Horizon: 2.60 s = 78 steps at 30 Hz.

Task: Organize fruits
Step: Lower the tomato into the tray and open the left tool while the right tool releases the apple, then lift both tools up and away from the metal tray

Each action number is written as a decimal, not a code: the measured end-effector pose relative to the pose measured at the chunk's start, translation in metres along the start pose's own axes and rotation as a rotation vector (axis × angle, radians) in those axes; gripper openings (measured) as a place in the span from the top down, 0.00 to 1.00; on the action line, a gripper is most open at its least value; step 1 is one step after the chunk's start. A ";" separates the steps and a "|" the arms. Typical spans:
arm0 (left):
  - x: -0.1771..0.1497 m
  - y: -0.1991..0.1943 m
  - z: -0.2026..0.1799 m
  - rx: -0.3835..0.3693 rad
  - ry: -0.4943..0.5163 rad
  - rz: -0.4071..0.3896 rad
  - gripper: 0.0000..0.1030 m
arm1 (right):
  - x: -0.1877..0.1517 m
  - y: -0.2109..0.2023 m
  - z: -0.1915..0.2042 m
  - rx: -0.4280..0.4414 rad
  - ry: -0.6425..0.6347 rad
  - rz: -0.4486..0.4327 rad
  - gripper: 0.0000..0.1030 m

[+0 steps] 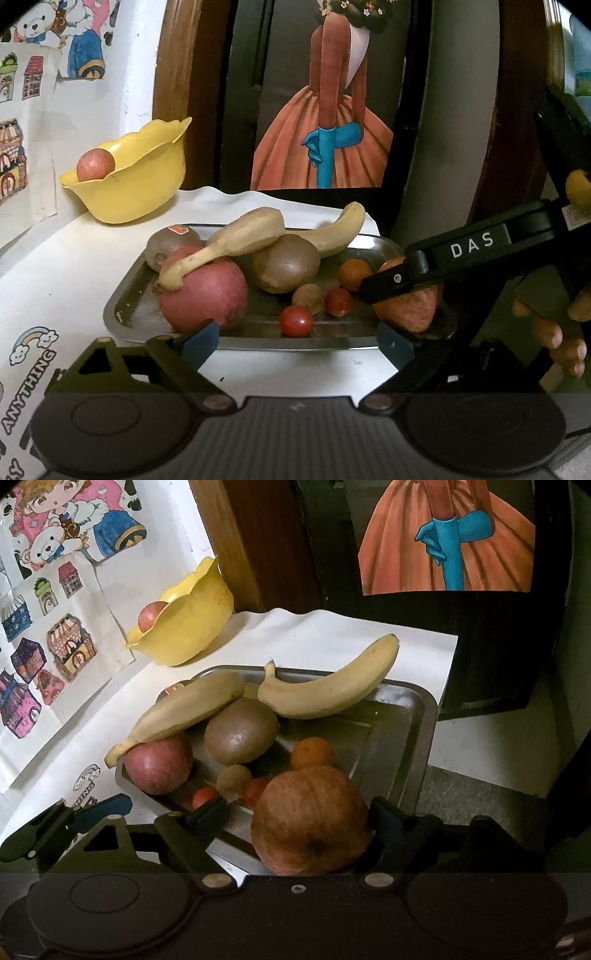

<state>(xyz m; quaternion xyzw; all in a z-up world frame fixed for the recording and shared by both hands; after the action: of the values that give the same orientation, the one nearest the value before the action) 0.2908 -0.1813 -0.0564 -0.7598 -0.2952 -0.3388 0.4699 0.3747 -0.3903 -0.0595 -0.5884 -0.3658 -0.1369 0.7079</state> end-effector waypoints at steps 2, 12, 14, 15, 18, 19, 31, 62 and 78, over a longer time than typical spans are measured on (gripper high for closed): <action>0.001 -0.003 0.001 0.003 -0.001 -0.007 0.05 | 0.001 -0.002 0.002 -0.005 -0.003 -0.007 0.13; 0.006 -0.015 0.003 0.021 0.003 -0.041 0.01 | 0.006 -0.015 0.008 -0.021 -0.014 -0.035 0.08; 0.007 -0.017 0.004 0.024 0.004 -0.048 0.01 | 0.007 -0.017 0.009 -0.021 -0.013 -0.040 0.07; 0.008 -0.018 0.004 0.024 0.004 -0.050 0.01 | 0.007 -0.018 0.009 -0.021 -0.011 -0.043 0.07; 0.008 -0.023 0.005 0.028 0.007 -0.057 0.01 | 0.009 -0.022 0.011 -0.020 -0.010 -0.051 0.05; 0.009 -0.025 0.005 0.028 0.008 -0.060 0.01 | 0.009 -0.024 0.012 -0.020 -0.011 -0.054 0.05; 0.013 -0.057 0.006 0.031 0.009 -0.110 0.01 | 0.007 -0.056 0.027 -0.036 -0.019 -0.105 0.02; 0.008 -0.195 0.048 0.066 -0.094 -0.307 0.00 | -0.053 -0.185 0.116 -0.211 -0.115 -0.379 0.01; -0.018 -0.248 0.068 0.095 -0.137 -0.362 0.00 | -0.116 -0.207 0.145 -0.239 -0.003 -0.444 0.01</action>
<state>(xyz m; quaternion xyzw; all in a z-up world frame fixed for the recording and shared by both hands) 0.1057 -0.0266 0.0344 -0.6926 -0.4739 -0.3511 0.4152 0.1134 -0.3384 0.0192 -0.5731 -0.4684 -0.3306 0.5855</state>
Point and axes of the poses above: each gripper's, at about its wrist camera, not at the fingertips, and y roughly the way its jaws point, z to its left, x to its top, the point moved 4 cm from there along y, roughly the way its jaws point, and after that the axes turned 15 degrees about -y, right-handed, at the moved point
